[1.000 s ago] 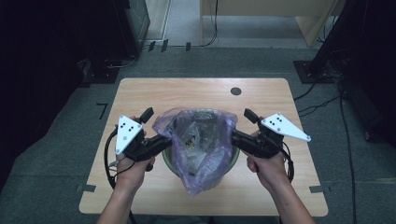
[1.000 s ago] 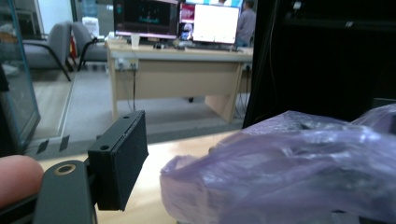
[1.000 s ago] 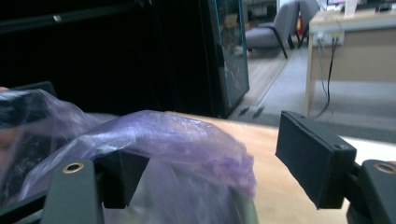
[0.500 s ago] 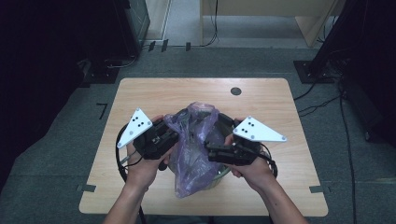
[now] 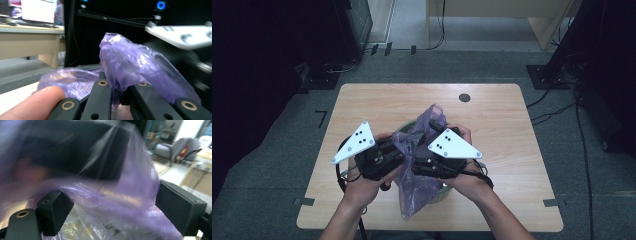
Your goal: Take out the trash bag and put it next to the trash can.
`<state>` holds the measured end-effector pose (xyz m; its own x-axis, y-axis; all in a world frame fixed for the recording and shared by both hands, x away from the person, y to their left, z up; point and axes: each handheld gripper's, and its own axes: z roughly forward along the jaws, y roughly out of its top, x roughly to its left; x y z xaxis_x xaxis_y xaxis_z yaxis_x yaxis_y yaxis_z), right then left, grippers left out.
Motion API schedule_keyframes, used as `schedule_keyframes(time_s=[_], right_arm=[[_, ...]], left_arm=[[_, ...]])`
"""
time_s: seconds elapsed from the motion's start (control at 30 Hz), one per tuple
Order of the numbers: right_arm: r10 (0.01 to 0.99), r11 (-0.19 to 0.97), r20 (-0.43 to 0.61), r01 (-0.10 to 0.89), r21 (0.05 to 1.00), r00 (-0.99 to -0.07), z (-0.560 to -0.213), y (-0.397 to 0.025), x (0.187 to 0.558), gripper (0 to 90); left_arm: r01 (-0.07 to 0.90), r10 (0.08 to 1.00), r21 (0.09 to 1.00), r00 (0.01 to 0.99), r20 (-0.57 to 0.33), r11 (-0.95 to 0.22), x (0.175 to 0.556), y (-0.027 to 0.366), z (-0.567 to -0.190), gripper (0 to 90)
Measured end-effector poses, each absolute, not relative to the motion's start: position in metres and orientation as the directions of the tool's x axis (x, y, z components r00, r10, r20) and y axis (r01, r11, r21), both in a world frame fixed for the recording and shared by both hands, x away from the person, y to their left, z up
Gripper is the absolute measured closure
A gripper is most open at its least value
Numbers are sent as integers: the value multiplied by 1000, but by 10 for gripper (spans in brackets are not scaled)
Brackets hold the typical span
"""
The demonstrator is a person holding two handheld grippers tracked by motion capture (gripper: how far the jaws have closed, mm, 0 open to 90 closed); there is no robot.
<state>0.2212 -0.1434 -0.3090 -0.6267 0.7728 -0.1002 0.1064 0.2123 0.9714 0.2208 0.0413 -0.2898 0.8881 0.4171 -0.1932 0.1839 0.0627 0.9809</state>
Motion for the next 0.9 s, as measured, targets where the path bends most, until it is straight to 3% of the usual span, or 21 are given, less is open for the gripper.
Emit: schedule_keyframes(time_s=[0.03, 0.1, 0.17, 0.23, 0.33, 0.47, 0.9], right_arm=[[778, 219, -116, 93, 971, -617, -309, -142, 223, 198], [805, 246, -169, 62, 967, -568, -311, -141, 225, 529], [799, 246, -158, 75, 966, -581, -313, -143, 229, 788], [798, 209, -107, 107, 972, -593, -313, -149, 232, 900], [819, 160, -68, 114, 980, -570, -311, -157, 233, 900], [844, 105, -42, 87, 991, -535, -306, -166, 232, 900], [895, -4, -11, -31, 1000, -447, -285, -185, 224, 900]], left_arm=[[177, 407, 983, 894, -185, 57, 219, 41, -290, 889], [173, 404, 983, 896, -183, 60, 217, 43, -290, 871], [159, 451, 985, 876, -174, 71, 216, 46, -292, 728], [158, 509, 985, 844, -172, 71, 217, 51, -295, 547], [181, 554, 980, 810, -193, 77, 221, 60, -303, 389], [183, 628, 980, 755, -190, 76, 222, 72, -312, 256], [222, 772, 968, 593, -230, 119, 230, 111, -341, 170]])
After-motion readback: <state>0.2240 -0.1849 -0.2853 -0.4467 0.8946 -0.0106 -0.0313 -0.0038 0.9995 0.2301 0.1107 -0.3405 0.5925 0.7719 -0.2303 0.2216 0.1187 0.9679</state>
